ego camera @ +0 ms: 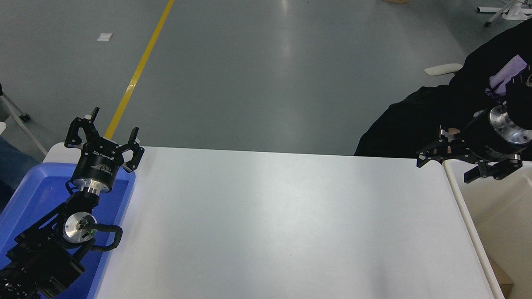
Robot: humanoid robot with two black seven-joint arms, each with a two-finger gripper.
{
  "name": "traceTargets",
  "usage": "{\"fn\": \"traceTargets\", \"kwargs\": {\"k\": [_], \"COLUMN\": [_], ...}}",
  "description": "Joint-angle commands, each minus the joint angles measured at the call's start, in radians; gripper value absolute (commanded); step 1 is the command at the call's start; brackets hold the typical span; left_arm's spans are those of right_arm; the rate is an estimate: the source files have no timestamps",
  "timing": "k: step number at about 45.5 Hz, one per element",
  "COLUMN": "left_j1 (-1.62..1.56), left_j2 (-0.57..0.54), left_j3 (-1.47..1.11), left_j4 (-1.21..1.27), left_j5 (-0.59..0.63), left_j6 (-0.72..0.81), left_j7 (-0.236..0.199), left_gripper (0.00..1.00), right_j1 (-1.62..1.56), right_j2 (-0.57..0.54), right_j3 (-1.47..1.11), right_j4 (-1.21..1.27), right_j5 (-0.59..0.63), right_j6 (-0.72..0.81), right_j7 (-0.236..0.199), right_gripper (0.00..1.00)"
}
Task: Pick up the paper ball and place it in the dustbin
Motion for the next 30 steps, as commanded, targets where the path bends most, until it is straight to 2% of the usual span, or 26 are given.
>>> {"fn": "traceTargets", "kwargs": {"k": [1, 30], "left_j1": [-0.001, -0.001], "left_j2": [0.000, 0.000], "left_j3": [0.000, 0.001], "left_j4": [0.000, 0.000], "left_j5": [0.000, 0.000], "left_j6": [-0.001, -0.001], "left_j7": [0.000, 0.001], "left_gripper": [0.98, 0.98], "right_j1": [0.193, 0.218], "right_j2": [0.104, 0.116], "right_j3": [-0.017, -0.092], "right_j4": [0.059, 0.059], "right_j5": [0.010, 0.010], "right_j6": [0.044, 0.044], "right_j7": [-0.001, 0.002], "right_gripper": [1.00, 1.00]}}
